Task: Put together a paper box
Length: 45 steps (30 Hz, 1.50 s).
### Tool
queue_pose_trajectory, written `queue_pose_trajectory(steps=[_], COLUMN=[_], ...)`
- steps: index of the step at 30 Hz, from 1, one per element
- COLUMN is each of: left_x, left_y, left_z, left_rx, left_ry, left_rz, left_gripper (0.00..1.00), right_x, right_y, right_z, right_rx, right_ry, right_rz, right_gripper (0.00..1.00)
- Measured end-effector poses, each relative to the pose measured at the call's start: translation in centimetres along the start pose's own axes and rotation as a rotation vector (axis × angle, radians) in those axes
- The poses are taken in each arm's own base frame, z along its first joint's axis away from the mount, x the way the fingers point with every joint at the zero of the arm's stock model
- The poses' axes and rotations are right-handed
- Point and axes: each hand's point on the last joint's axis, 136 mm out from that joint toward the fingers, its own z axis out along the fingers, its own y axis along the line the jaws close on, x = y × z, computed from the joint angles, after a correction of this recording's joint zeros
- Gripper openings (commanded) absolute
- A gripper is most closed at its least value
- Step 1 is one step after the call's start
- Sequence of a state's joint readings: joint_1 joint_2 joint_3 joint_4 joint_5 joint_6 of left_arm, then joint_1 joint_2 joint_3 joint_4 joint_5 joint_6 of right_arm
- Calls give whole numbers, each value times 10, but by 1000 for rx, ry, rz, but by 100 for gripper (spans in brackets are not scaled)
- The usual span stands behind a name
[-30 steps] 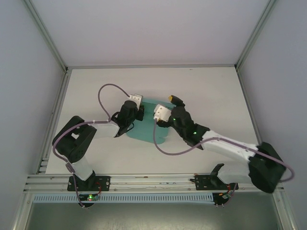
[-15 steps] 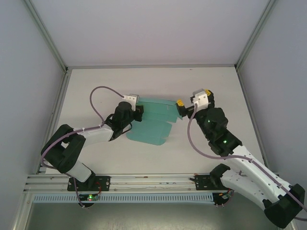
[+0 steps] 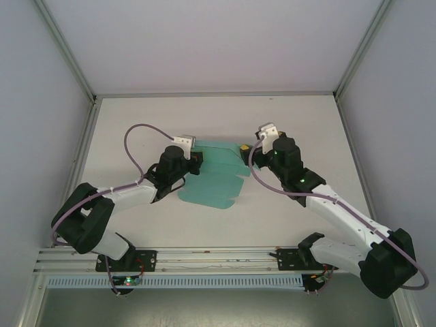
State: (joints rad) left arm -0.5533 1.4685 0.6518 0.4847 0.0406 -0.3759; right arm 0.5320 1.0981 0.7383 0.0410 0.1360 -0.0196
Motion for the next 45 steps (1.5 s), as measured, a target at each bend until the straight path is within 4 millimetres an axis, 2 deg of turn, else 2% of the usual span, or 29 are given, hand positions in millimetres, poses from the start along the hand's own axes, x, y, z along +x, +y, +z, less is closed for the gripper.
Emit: queue_pose_trajectory(steps=[10,14,19,25,30,33,37,40,45], left_x=[6,9,9,8,0,-5,-11,-14,-12], left_y=[3,4,10,13,14,15,13,12,14], left_z=[0,2,3,2,-4,-9,-14,-16,-16], left_rx=[-17,-23,-60,-95,-116,-125,-125,-125,-132], left_ry=[24,36,45,33,11,-2,-19,-26,-19], left_rz=[-45,-61,-63,-57,-47,-40,-37,-36,-36], left_gripper=[0,0,0,0,0,0,0,0,0], right_x=[6,1,5,9,5,17,55,77,87], right_y=[27,28,21,13,4,-8,-17,-15,-7], right_z=[20,28,32,25,-3,-14,-18,-16,-9], right_rx=[-19,86,217,269,243,229,197,172,131], right_ry=[-59,-105,-124,-100,-96,-62,31,89,125], right_rz=[32,74,110,92,64,70,78,83,84], right_gripper=[98,98,99,98,98,98,99,98,98])
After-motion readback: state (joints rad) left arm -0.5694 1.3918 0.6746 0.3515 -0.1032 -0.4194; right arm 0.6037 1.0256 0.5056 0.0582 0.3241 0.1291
